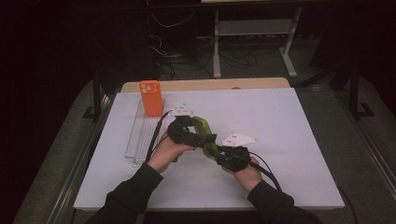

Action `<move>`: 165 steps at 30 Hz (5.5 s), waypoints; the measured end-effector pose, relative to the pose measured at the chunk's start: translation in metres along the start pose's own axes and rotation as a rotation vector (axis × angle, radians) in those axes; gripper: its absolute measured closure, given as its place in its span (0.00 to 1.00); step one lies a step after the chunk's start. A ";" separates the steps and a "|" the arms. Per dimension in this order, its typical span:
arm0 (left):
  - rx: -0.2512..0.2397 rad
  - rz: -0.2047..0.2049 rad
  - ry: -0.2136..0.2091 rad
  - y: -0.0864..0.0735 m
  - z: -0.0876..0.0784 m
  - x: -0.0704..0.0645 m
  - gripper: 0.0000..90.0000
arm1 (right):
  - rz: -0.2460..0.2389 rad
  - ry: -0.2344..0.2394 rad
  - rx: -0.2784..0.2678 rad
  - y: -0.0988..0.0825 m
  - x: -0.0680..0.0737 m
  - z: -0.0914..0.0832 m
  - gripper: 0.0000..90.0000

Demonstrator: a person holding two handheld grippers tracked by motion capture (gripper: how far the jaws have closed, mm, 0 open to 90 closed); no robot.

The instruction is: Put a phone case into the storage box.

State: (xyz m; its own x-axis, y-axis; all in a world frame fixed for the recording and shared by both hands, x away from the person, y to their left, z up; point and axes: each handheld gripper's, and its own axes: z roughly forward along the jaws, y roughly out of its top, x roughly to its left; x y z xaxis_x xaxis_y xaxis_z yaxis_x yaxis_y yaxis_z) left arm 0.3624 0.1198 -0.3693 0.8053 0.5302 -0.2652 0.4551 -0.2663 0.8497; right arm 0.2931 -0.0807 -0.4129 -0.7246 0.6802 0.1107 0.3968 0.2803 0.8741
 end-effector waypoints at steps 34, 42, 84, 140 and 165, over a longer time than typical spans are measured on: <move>-0.047 0.003 0.112 0.018 -0.019 0.017 0.15 | 0.014 0.015 0.086 -0.008 -0.026 -0.016 0.35; -0.076 0.018 0.152 0.040 -0.036 0.027 0.15 | 0.041 0.037 0.084 -0.015 -0.048 -0.037 0.20; -0.117 -0.035 0.642 0.090 -0.109 0.108 0.15 | 0.004 -0.060 0.168 -0.058 -0.073 -0.069 0.00; 0.033 -0.133 0.910 0.022 -0.038 0.167 0.11 | 0.007 -0.054 0.164 -0.058 -0.070 -0.070 0.00; 0.087 -0.111 0.710 0.027 -0.079 0.155 0.00 | 0.002 -0.054 0.158 -0.058 -0.069 -0.070 0.00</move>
State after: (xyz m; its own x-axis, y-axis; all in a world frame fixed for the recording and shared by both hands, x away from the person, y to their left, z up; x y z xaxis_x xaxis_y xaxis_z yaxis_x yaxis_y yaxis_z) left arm 0.4689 0.2588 -0.3516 0.3245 0.9451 0.0375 0.5722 -0.2278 0.7878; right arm 0.2806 -0.1919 -0.4380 -0.6938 0.7154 0.0830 0.4850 0.3790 0.7881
